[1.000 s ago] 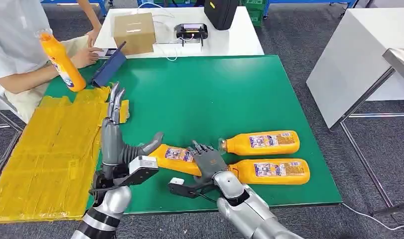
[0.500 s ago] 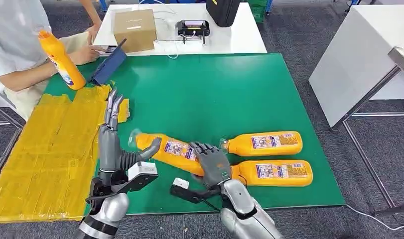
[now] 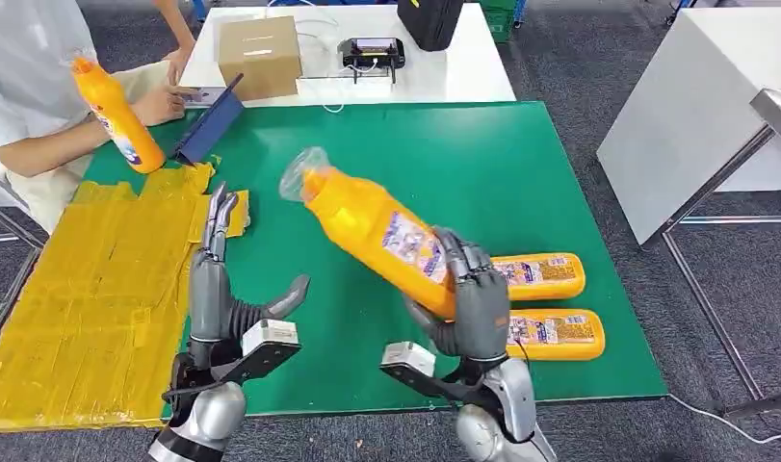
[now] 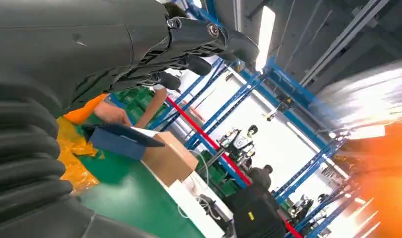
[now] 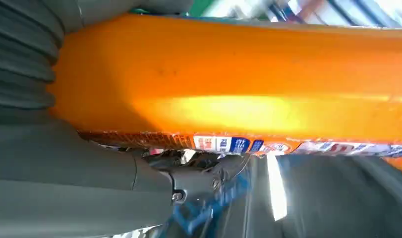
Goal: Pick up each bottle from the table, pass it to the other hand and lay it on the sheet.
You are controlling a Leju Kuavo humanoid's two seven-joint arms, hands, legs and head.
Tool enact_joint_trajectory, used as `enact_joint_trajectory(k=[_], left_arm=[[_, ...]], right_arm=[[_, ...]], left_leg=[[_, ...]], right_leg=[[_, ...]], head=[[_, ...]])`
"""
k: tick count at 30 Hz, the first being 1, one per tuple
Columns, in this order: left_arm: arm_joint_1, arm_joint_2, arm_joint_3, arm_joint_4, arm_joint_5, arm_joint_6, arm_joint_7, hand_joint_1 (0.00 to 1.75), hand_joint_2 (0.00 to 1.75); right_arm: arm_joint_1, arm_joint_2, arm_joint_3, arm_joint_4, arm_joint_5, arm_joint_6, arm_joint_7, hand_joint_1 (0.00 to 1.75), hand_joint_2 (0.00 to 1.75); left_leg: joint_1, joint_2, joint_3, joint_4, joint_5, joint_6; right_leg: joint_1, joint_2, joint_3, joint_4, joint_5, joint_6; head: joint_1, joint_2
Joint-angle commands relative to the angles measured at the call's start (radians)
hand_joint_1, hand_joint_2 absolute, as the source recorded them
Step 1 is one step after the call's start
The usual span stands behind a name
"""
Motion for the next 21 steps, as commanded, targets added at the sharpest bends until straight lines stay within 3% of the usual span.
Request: enact_joint_trajectory(k=[1,3,5,7,11,14,21], left_arm=[[-0.016,0.018,-0.015,0.056,0.005,-0.008,0.007,0.00,1.75],[-0.009,0.020,-0.018,0.053,0.012,-0.020,0.016,0.00,1.75],[-0.003,0.025,-0.024,0.051,0.054,-0.064,0.025,0.00,1.75],[-0.013,0.061,-0.039,0.052,0.346,-0.368,0.074,0.00,1.75],[-0.066,0.110,-0.030,0.132,0.712,-0.744,0.046,0.00,1.75],[-0.075,0.118,-0.034,0.128,0.852,-0.873,-0.014,0.00,1.75],[-0.070,0.148,-0.079,0.089,0.933,-0.976,-0.036,0.00,1.75]], right_arm=[[0.057,0.073,-0.165,-0.137,-0.025,-0.005,-0.070,1.75,1.75],[0.078,0.137,-0.230,-0.145,-0.040,-0.005,-0.161,1.75,1.75],[0.084,0.146,-0.241,-0.148,-0.068,-0.005,-0.178,1.75,1.75],[0.060,0.057,-0.122,-0.117,-0.127,-0.005,-0.145,1.75,1.75],[-0.013,-0.003,0.029,-0.015,-0.217,0.070,-0.137,1.75,1.75],[-0.062,-0.009,0.089,0.076,-0.229,0.098,-0.138,1.75,1.75],[-0.075,-0.023,0.146,0.150,-0.252,0.155,-0.133,1.75,1.75]], left_leg=[[0.001,-0.002,0.003,0.000,-0.002,-0.001],[0.001,-0.003,0.003,-0.001,-0.002,-0.001],[0.001,-0.002,0.004,0.000,-0.002,-0.002],[0.002,-0.002,0.005,0.000,-0.003,-0.002],[0.001,0.001,0.004,-0.002,-0.001,-0.001],[0.002,0.003,0.006,-0.002,-0.002,-0.002],[0.002,0.001,0.004,-0.002,-0.001,-0.001]], right_leg=[[0.000,0.002,0.004,-0.001,-0.002,-0.001],[0.000,0.002,0.004,-0.001,-0.002,-0.001],[0.000,0.003,0.005,0.000,-0.003,-0.002],[0.001,0.004,0.006,-0.001,-0.003,-0.002],[0.000,0.006,0.004,-0.002,0.000,-0.001],[0.001,0.008,0.006,-0.002,-0.001,-0.002],[0.001,0.004,0.004,-0.002,-0.001,-0.001]], head=[[0.000,0.000],[0.000,0.000],[0.000,0.000],[0.000,0.000],[0.000,0.000],[0.000,0.000],[0.000,0.000]])
